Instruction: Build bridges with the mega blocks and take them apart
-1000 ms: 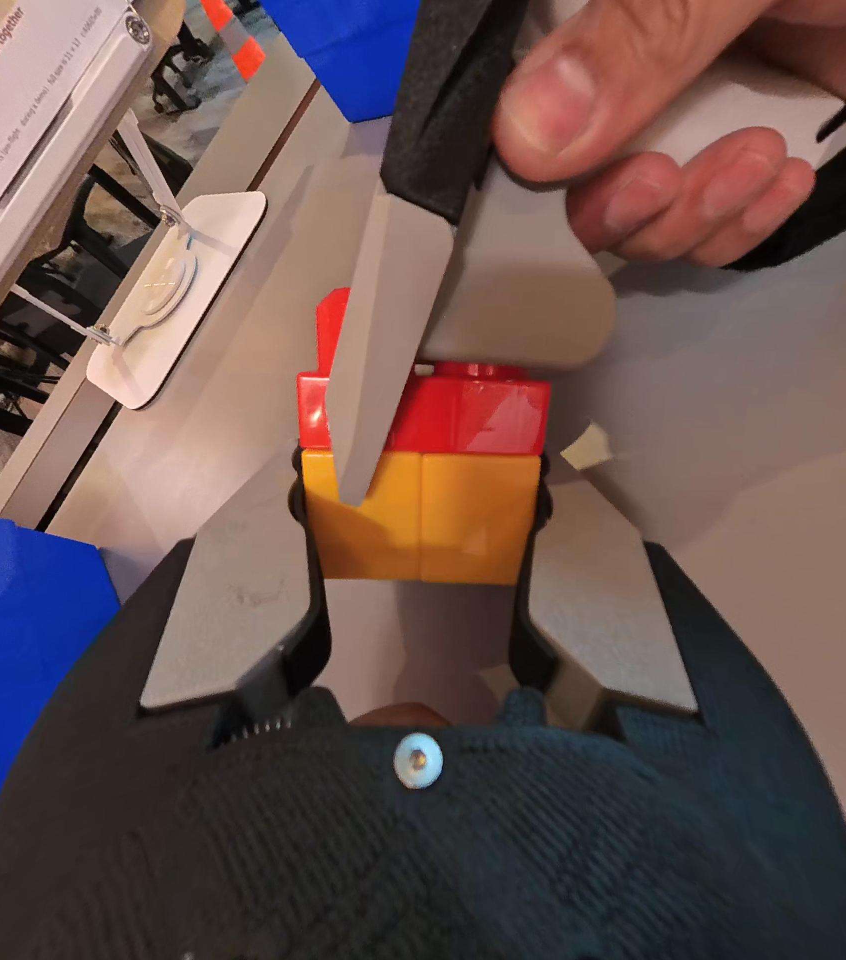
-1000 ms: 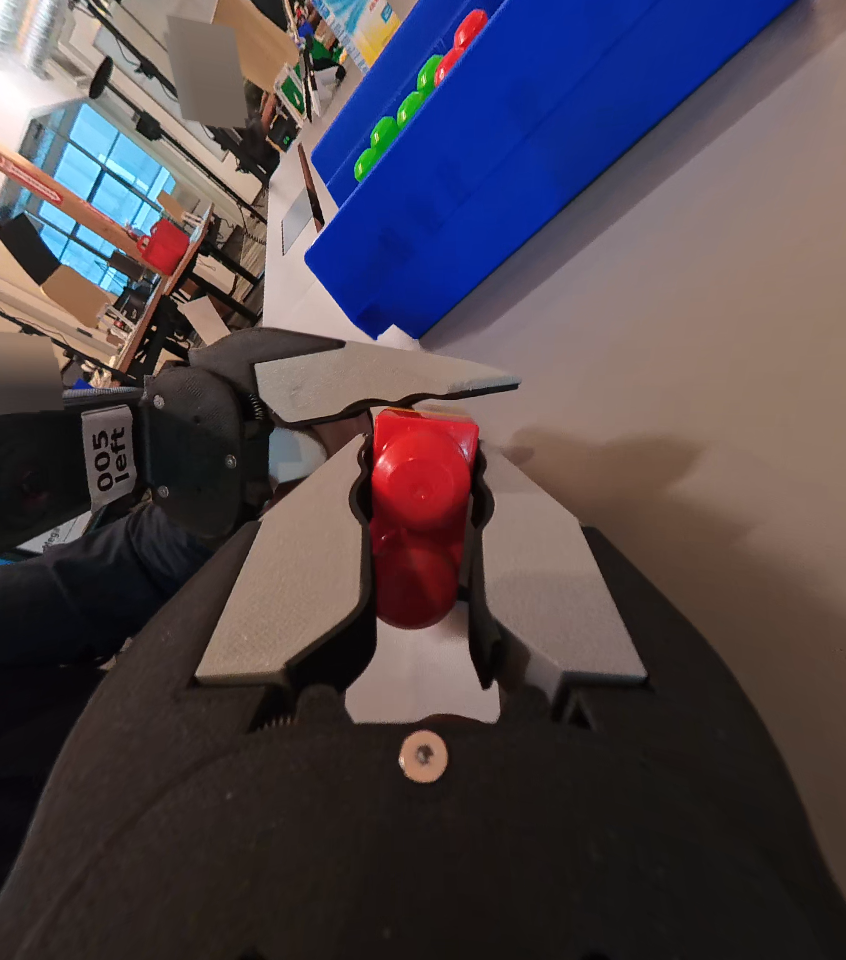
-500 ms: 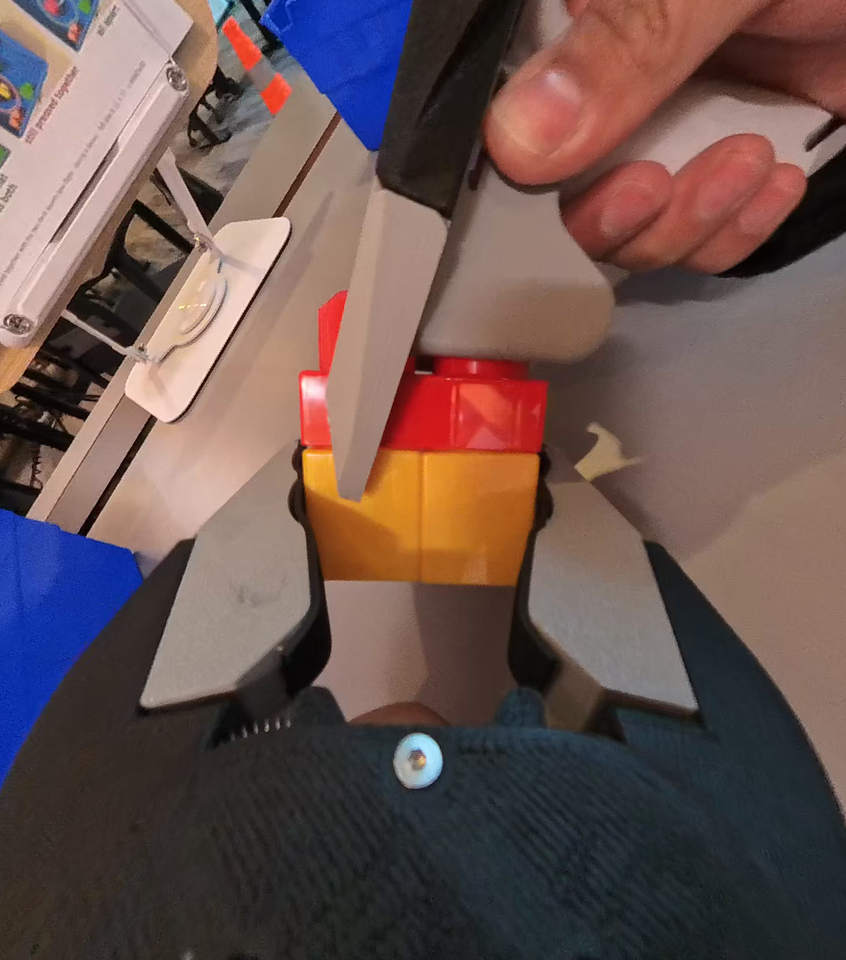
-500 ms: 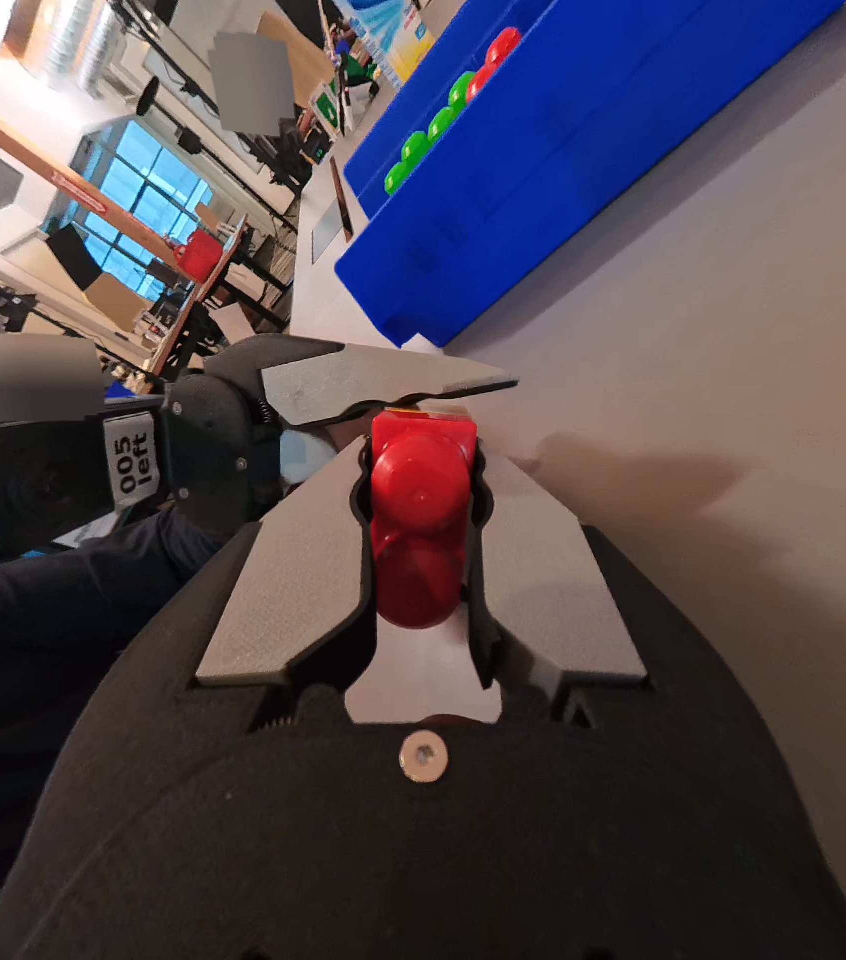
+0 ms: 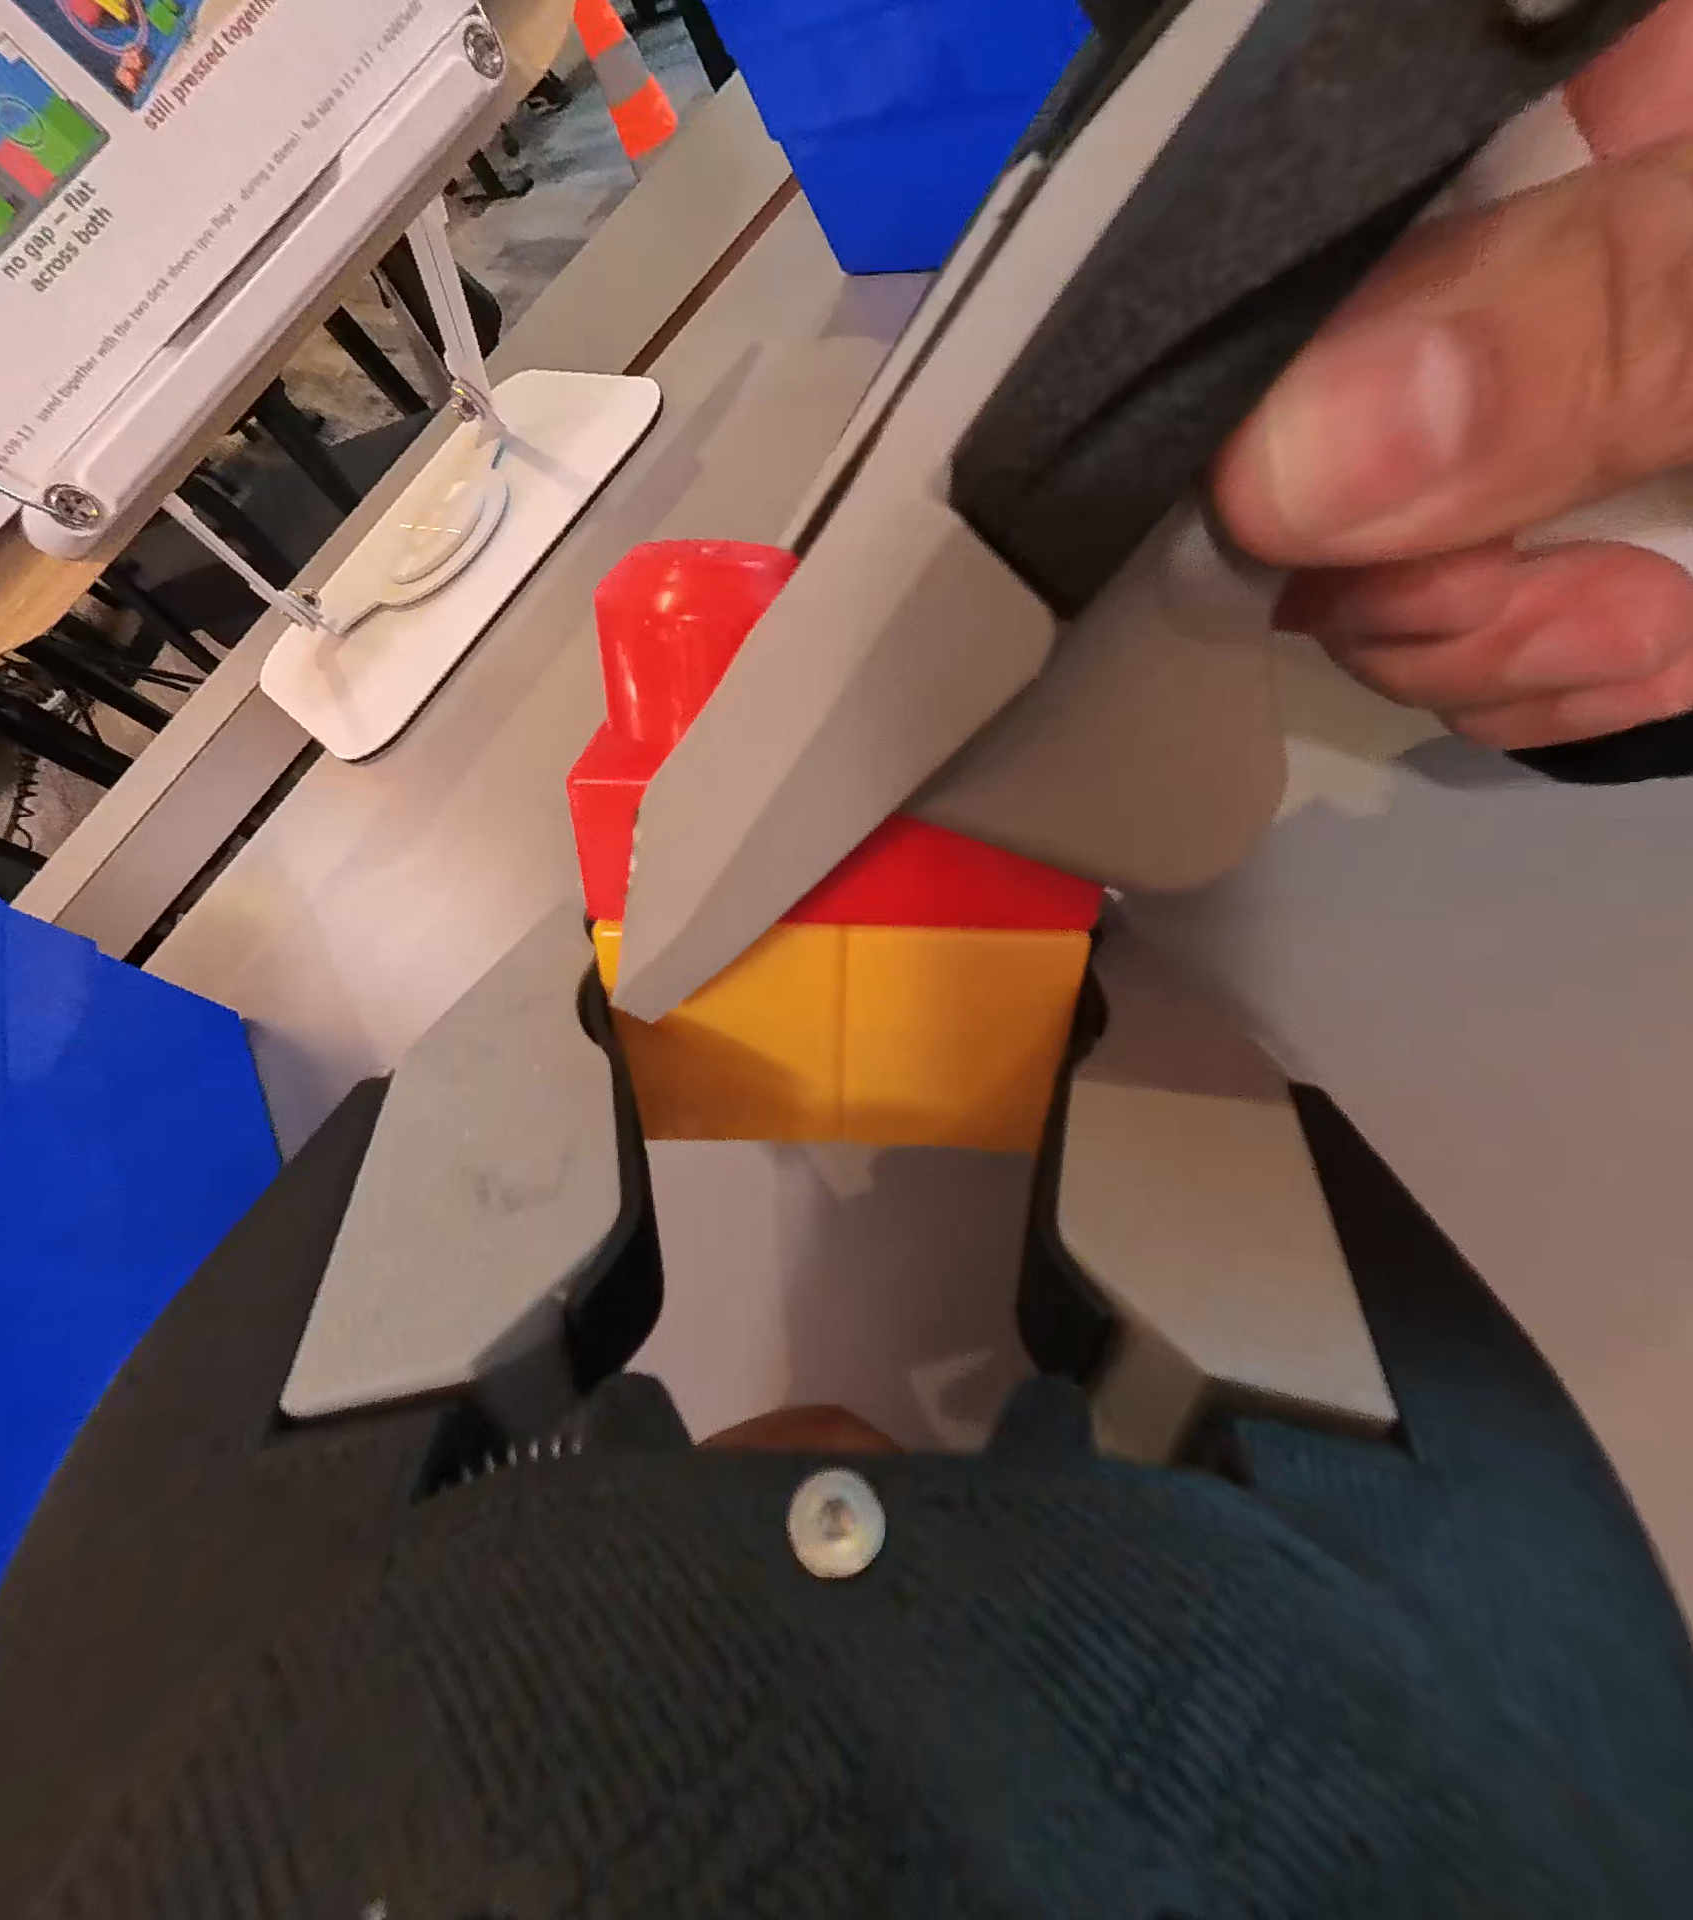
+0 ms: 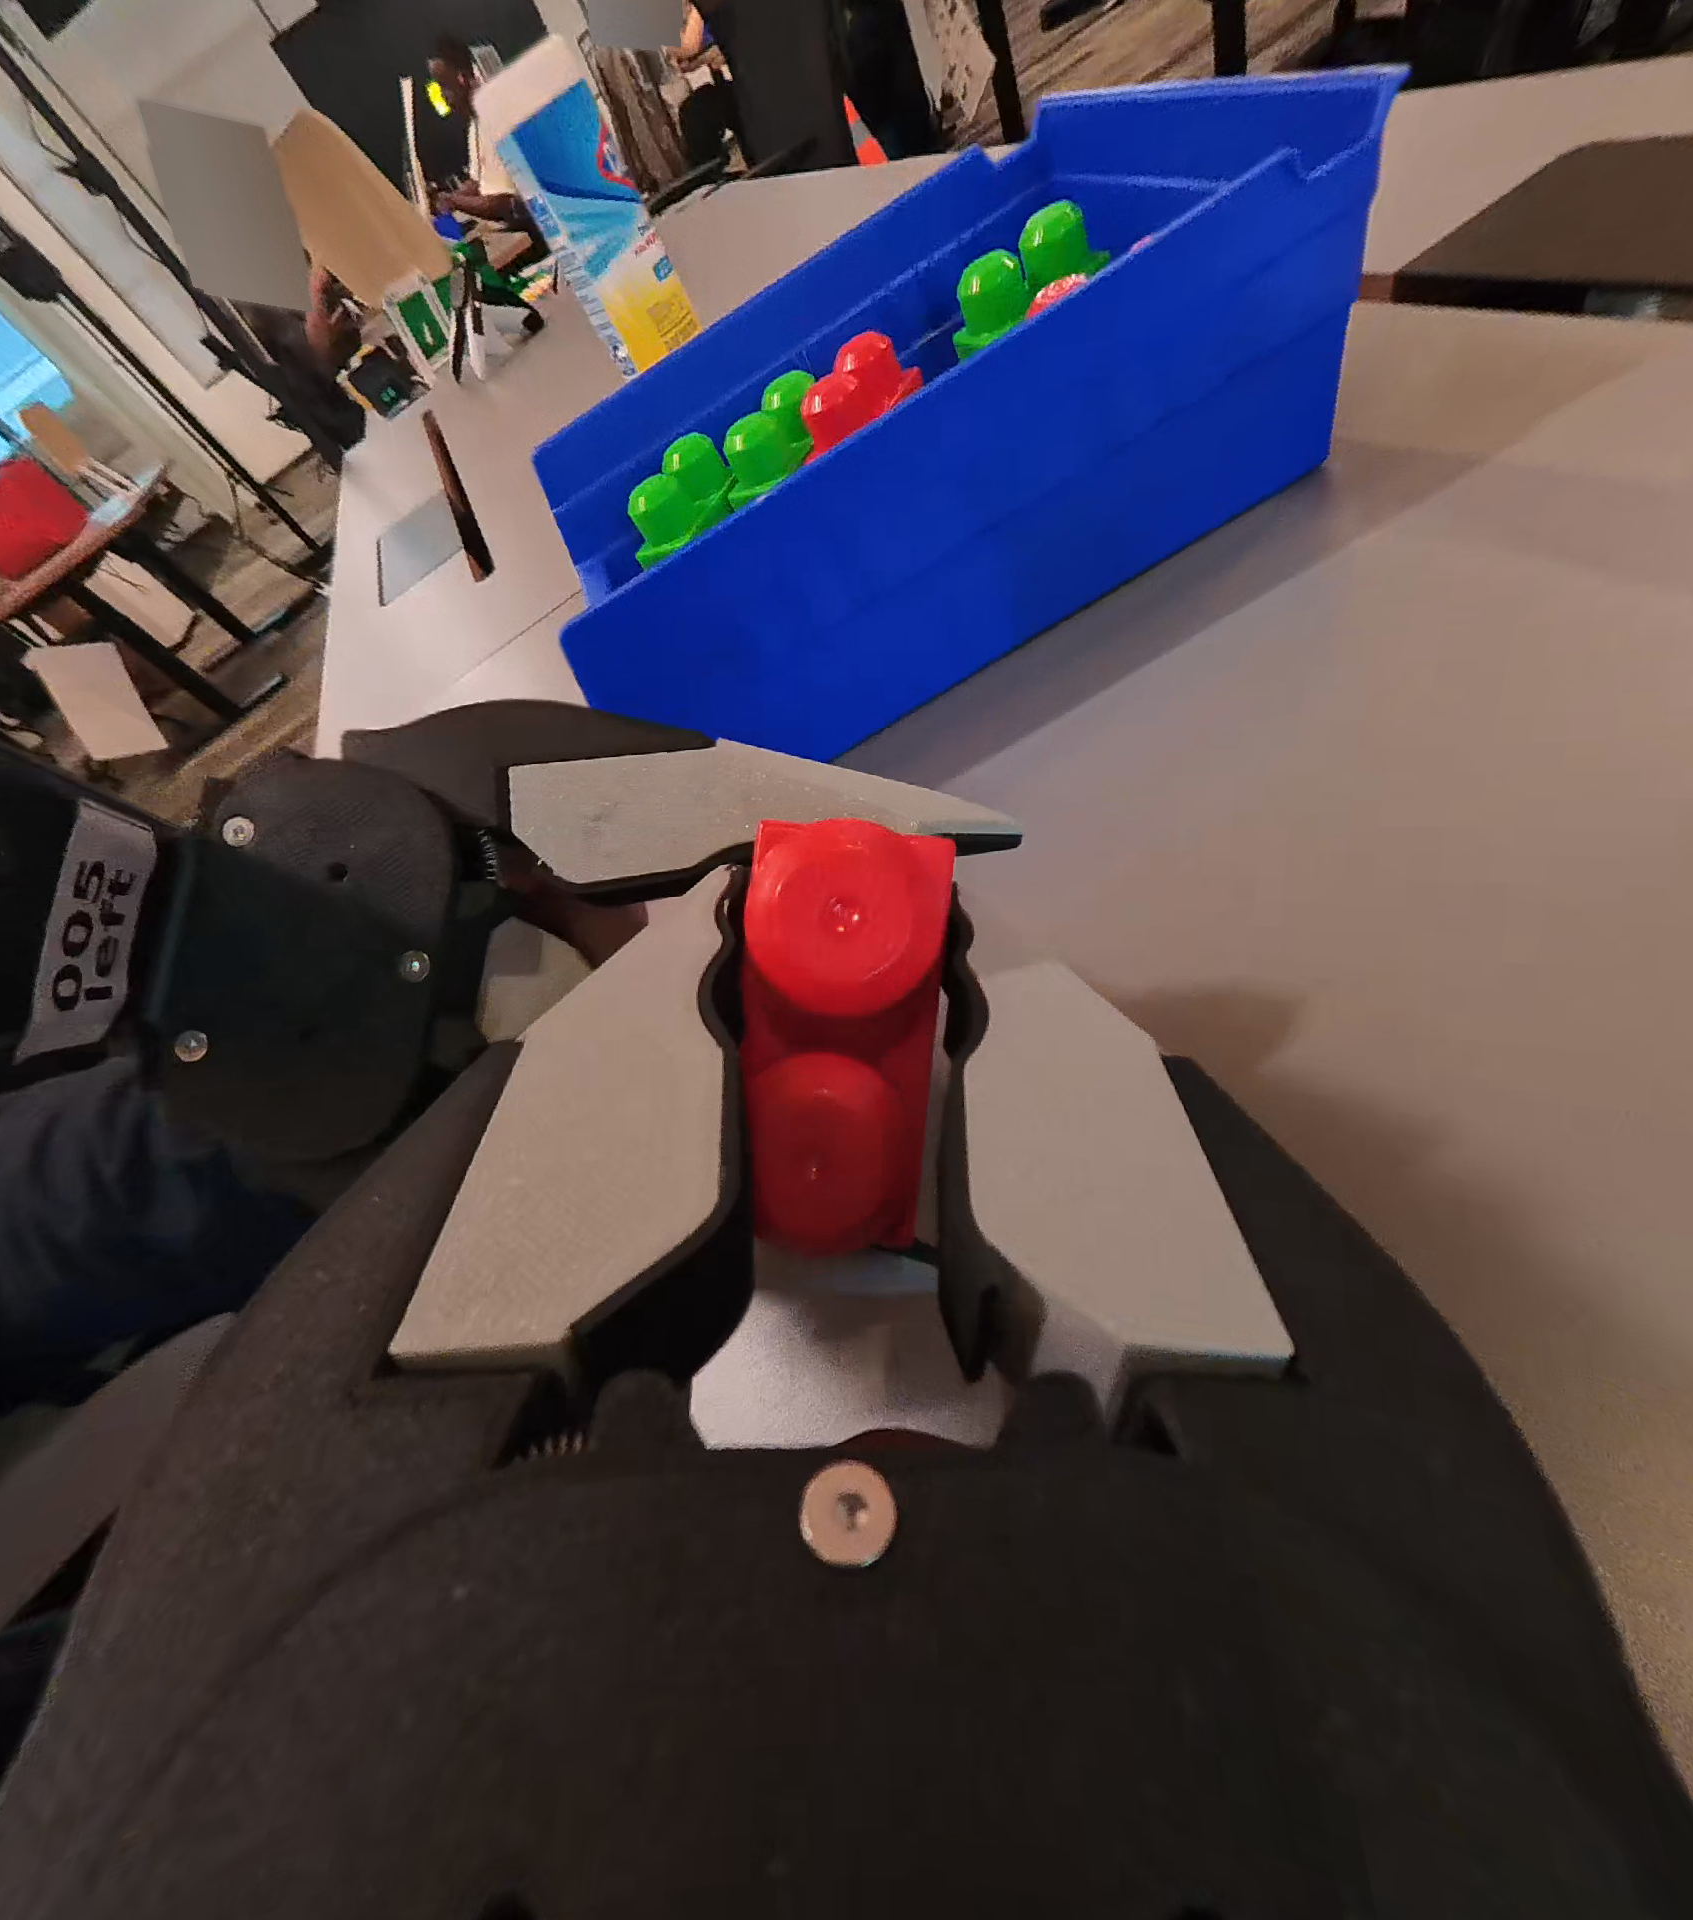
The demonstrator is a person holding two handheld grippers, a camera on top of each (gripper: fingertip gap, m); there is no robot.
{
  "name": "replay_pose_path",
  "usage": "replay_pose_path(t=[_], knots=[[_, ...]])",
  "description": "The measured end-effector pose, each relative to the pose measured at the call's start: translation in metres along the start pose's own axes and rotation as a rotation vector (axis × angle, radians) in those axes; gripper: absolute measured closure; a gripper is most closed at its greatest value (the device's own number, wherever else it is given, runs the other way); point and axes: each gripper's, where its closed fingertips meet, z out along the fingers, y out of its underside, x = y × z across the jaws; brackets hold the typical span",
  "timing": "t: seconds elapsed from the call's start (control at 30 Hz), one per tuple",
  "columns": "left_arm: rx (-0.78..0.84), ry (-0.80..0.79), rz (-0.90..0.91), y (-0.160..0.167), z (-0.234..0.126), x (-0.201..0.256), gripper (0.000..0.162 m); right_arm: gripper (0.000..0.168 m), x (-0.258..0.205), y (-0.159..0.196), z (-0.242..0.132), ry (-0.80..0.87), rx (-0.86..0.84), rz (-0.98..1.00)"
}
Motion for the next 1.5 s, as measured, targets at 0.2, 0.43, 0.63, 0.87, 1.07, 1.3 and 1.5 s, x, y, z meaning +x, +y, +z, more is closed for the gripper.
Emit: replay_pose_path(t=[0.2, 0.43, 0.63, 0.87, 1.07, 1.3, 1.5], knots=[[-0.004, -0.004, -0.003, 0.001, 0.0, -0.001, 0.076, 0.133, 0.002, -0.002, 0.001, 0.025, 0.02, -0.062], [0.003, -0.111, 0.176, -0.005, -0.002, -0.002, 0.076, 0.111, 0.007, 0.004, 0.0, -0.05, 0.012, 0.049], [0.05, -0.065, 0.098, -0.009, -0.005, -0.003, 0.076, 0.131, -0.002, 0.001, 0.002, -0.006, 0.02, -0.083], [0.063, -0.022, 0.04, -0.01, -0.005, -0.001, 0.076, 0.13, -0.002, -0.005, 0.0, 0.045, 0.05, -0.13], [0.086, -0.034, 0.031, -0.015, -0.008, -0.004, 0.076, 0.132, -0.007, -0.011, -0.003, 0.069, 0.09, -0.173], [0.096, -0.039, 0.023, -0.018, -0.009, -0.004, 0.076, 0.133, -0.008, -0.014, -0.004, 0.002, 0.14, -0.085], [0.116, -0.042, 0.0, -0.021, -0.011, -0.006, 0.077, 0.133, -0.012, -0.022, -0.007, 0.019, 0.192, -0.131]])
